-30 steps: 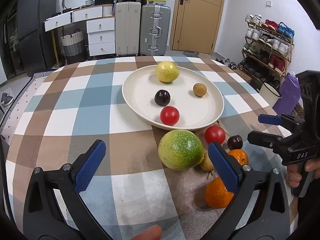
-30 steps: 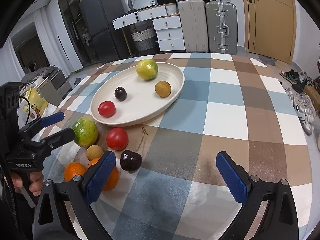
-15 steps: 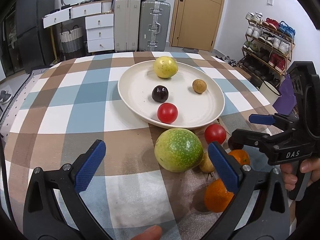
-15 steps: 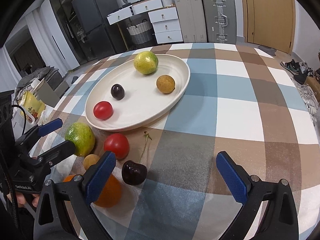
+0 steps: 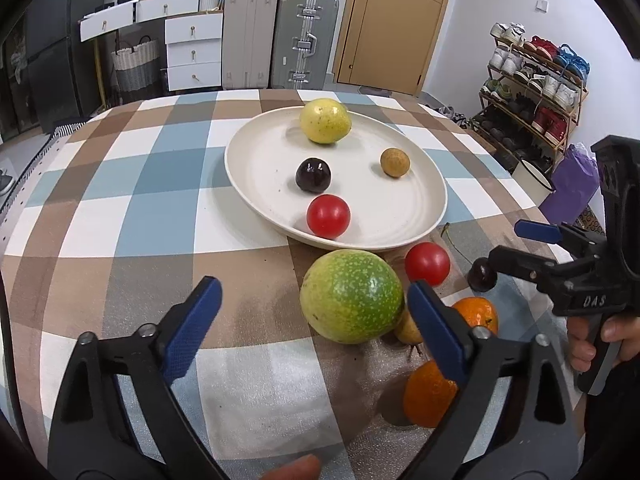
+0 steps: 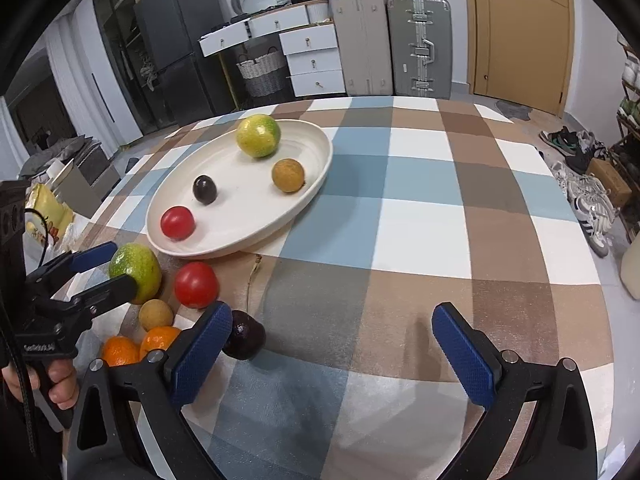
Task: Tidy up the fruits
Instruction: 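Reach the left gripper to the green speckled fruit while the right gripper approaches the dark cherry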
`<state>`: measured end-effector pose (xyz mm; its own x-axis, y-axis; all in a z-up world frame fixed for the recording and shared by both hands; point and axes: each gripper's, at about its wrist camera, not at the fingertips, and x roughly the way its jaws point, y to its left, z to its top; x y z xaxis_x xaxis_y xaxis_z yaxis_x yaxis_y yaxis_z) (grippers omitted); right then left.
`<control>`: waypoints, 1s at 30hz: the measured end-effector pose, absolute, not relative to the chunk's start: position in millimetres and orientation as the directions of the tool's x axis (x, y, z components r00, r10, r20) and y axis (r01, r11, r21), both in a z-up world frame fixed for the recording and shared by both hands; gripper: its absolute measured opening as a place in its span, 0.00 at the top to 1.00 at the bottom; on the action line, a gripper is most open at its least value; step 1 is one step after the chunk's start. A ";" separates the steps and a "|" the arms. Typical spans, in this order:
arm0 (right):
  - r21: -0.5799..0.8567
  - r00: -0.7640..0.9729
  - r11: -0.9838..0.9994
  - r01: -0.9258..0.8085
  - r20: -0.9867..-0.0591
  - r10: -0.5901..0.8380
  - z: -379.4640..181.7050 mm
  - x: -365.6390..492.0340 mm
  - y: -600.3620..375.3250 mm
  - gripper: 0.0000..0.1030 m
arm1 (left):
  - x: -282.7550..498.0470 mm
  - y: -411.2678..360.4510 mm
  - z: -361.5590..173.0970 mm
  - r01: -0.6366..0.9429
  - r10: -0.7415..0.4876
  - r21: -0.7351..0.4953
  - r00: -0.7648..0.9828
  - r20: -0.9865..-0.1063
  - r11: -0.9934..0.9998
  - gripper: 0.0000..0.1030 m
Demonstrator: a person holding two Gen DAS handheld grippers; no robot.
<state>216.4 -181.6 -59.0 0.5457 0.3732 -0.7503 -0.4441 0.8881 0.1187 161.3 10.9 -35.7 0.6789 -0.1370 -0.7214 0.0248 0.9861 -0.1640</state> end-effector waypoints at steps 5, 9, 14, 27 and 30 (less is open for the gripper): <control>0.100 0.523 0.858 -0.504 -0.756 0.395 -63.7 208.5 -165.7 0.01 | 159.8 10.0 -35.0 0.055 -0.179 -0.194 0.680 -0.711 0.979 0.24; 0.074 0.523 0.846 -0.528 -0.757 0.393 -64.9 203.5 -159.7 0.03 | 158.6 5.9 -34.6 0.099 -0.224 -0.215 0.673 -0.705 0.972 0.41; 0.123 0.487 0.820 -0.559 -0.752 0.445 -64.4 203.4 -160.8 0.19 | 157.5 0.6 -34.4 0.131 -0.254 -0.226 0.667 -0.700 0.965 0.50; 0.225 0.412 0.767 -0.600 -0.735 0.538 -63.2 200.4 -162.7 0.48 | 150.7 3.3 -30.0 0.138 -0.265 -0.237 0.689 -0.674 0.962 0.50; 0.245 0.390 0.751 -0.613 -0.733 0.557 -64.7 199.4 -161.6 0.55 | 150.6 4.3 -30.2 0.133 -0.261 -0.236 0.689 -0.676 0.963 0.50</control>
